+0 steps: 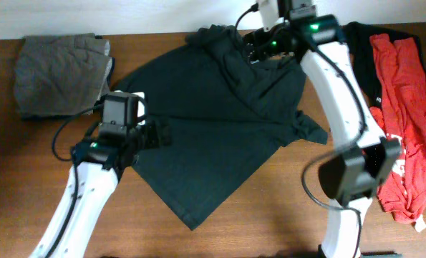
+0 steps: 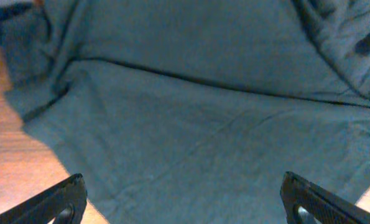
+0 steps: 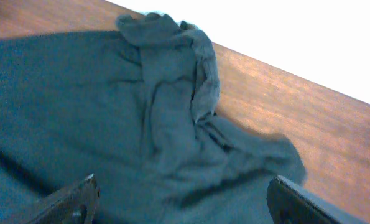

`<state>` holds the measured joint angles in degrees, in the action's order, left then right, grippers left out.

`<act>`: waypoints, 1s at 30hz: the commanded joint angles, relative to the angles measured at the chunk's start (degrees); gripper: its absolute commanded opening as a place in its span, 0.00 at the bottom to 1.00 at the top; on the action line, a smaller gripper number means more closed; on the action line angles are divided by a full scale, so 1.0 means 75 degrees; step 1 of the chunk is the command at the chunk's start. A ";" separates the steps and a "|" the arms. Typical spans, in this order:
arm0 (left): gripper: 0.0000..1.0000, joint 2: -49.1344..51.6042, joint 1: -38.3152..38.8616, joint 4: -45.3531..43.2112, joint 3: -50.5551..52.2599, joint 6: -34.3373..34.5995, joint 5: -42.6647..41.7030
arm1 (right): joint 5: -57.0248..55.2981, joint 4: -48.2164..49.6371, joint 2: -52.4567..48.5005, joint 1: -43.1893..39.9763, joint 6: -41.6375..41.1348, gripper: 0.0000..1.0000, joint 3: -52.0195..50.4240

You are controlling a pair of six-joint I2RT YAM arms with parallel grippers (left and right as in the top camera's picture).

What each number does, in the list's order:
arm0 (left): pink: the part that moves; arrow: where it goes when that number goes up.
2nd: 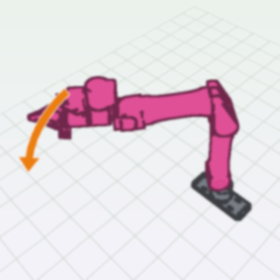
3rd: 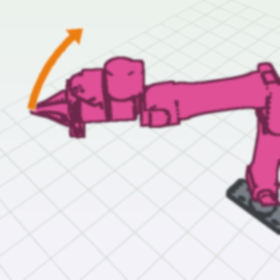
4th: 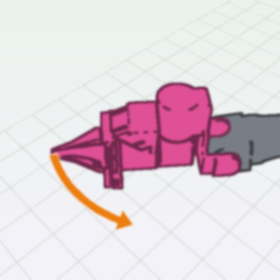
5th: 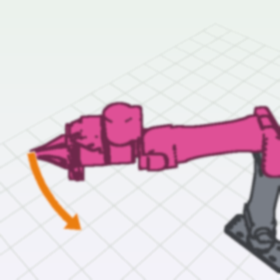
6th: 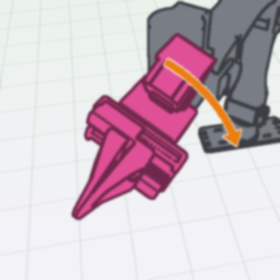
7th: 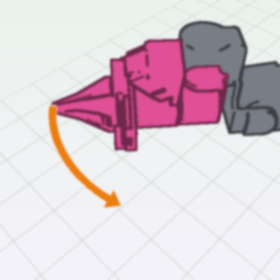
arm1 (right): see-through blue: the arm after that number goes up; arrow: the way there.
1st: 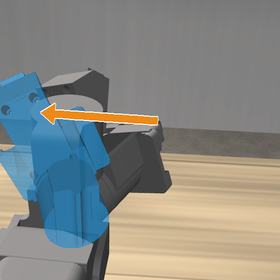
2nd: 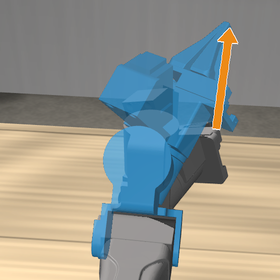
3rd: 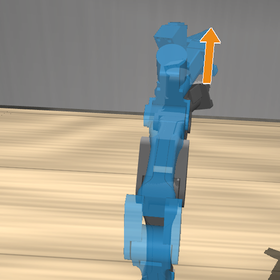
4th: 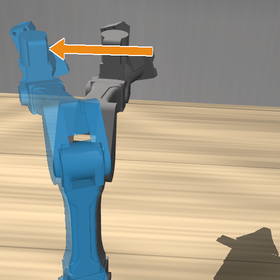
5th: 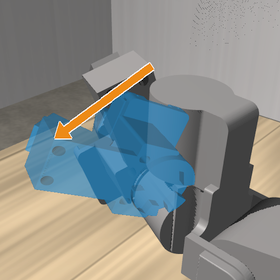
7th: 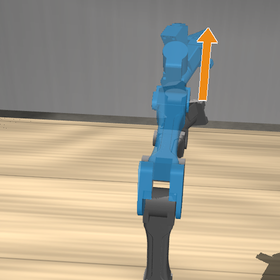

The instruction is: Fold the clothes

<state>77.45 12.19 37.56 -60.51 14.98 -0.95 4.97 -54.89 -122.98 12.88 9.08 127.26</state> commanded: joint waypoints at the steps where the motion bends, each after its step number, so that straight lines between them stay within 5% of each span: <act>1: 0.99 0.0583 0.0114 -0.0262 0.0079 -0.0009 0.0128 | 0.0026 0.0533 -0.0778 -0.0020 0.0169 0.90 0.0017; 14: 0.99 0.1679 0.0128 -0.0857 0.0079 -0.0009 0.0105 | 0.0108 0.2975 -0.2993 -0.0035 -0.0326 0.68 0.0017; 19: 0.99 0.1682 0.0128 -0.0959 0.0079 -0.0009 0.0105 | 0.0102 0.3599 -0.3427 -0.0044 -0.0962 0.50 0.0017; 23: 0.99 0.1682 0.0128 -0.0953 0.0079 -0.0009 0.0105 | 0.0044 0.3902 -0.3529 -0.0128 -0.1376 0.25 0.0017; 30: 0.99 0.1682 0.0128 -0.0982 0.0079 -0.0009 0.0105 | -0.0358 0.3923 -0.3491 -0.0612 -0.1714 0.07 0.0050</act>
<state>89.69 13.02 30.52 -60.51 14.96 -0.58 4.54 -25.43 -149.08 11.20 -1.58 127.26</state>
